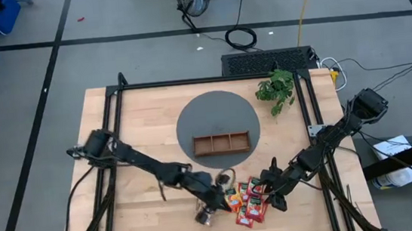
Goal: Pick & Place Tea
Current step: Put the red tea bag into the right slot of the wooden organizer
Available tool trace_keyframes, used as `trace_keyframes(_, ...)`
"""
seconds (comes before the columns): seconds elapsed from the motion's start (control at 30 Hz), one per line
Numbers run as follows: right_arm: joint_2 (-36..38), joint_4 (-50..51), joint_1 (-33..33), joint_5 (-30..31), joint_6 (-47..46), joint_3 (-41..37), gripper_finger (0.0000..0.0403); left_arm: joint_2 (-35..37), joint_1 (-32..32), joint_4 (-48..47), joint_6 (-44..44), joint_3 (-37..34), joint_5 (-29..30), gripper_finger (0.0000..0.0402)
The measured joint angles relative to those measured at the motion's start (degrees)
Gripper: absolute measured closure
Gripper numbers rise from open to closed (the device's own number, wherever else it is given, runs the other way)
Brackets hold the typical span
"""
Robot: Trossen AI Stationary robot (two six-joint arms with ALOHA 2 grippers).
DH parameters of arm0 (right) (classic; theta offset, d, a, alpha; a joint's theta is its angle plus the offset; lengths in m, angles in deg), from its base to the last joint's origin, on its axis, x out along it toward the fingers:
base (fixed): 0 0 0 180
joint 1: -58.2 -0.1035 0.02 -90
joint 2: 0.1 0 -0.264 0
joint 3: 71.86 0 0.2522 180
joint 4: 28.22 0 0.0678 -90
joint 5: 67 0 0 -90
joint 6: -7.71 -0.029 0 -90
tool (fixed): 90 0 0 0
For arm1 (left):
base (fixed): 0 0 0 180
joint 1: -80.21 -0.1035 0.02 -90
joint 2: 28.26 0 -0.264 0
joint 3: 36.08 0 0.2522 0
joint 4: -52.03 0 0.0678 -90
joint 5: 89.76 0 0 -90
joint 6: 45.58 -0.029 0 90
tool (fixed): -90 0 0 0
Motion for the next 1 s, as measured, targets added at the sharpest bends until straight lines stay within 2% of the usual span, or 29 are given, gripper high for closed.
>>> trace_keyframes(0.17, 0.0, -0.1, -0.1, 0.0, 0.0, 0.0, 0.0197, -6.0, 0.1, -5.7, -0.7, 8.7, -1.6, 0.0384)
trace_keyframes(0.37, 0.0, -0.1, -0.1, 0.0, 0.4, 0.0, 0.0197, -11.7, 0.4, -9.0, 0.4, 16.7, -6.9, 0.0396)
trace_keyframes(0.5, 0.0, 0.0, -0.1, 0.0, 0.4, 0.0, 0.0197, -15.5, 0.6, -12.3, 0.3, 21.5, -7.1, 0.0387)
trace_keyframes(0.6, 0.0, -0.1, -0.1, 0.1, 0.4, 0.0, 0.0197, -17.2, 0.0, -14.2, 0.5, 24.8, -7.0, 0.0396)
trace_keyframes(0.8, -0.8, -1.2, -0.4, 0.3, -1.3, 0.0, 0.0197, -19.6, -1.1, -20.1, 2.2, 28.2, -7.3, 0.0388)
trace_keyframes(1.0, -3.8, -2.5, -0.4, 0.4, -2.5, 0.1, 0.0197, -21.4, -1.2, -20.5, 2.1, 30.0, -7.3, 0.0397)
